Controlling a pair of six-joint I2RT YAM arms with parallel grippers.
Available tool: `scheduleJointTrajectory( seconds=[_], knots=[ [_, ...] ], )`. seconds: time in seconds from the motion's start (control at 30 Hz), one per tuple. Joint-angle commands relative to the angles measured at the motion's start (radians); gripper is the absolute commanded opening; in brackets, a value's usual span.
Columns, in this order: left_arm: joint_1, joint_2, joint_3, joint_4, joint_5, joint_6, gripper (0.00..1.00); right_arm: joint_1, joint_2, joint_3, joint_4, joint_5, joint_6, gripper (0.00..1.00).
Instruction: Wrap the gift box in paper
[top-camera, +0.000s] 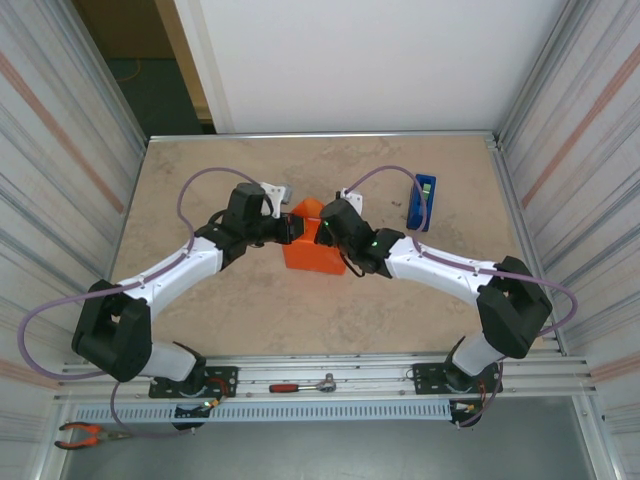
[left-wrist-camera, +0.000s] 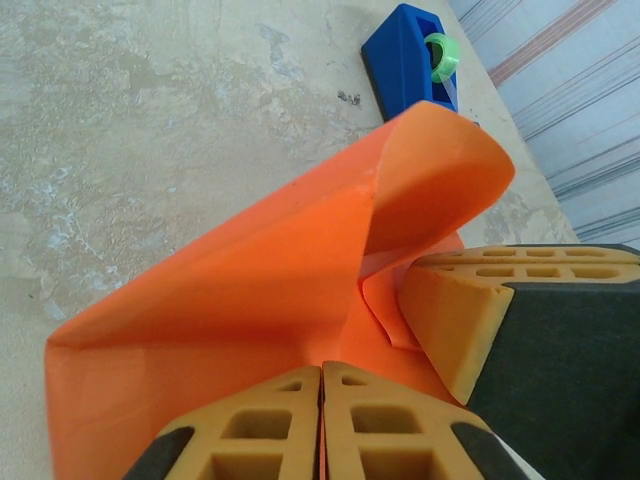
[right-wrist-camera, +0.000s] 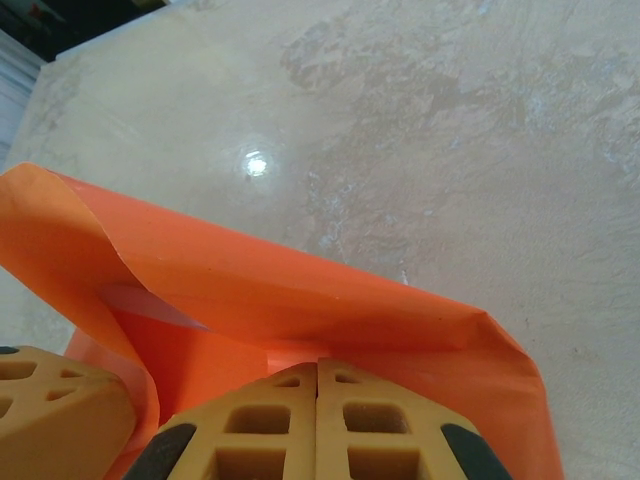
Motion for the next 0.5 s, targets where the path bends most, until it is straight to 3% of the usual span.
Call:
scheduleJointTrajectory(
  seconds=[0.0, 0.47],
  knots=[
    [-0.01, -0.001, -0.023, -0.042, -0.037, 0.013, 0.11, -0.008, 0.019, 0.014, -0.114, -0.182, 0.017, 0.0],
    [-0.014, 0.003, -0.014, -0.056, -0.039, 0.019, 0.11, -0.083, -0.094, 0.007, -0.125, -0.241, -0.016, 0.0]
  ],
)
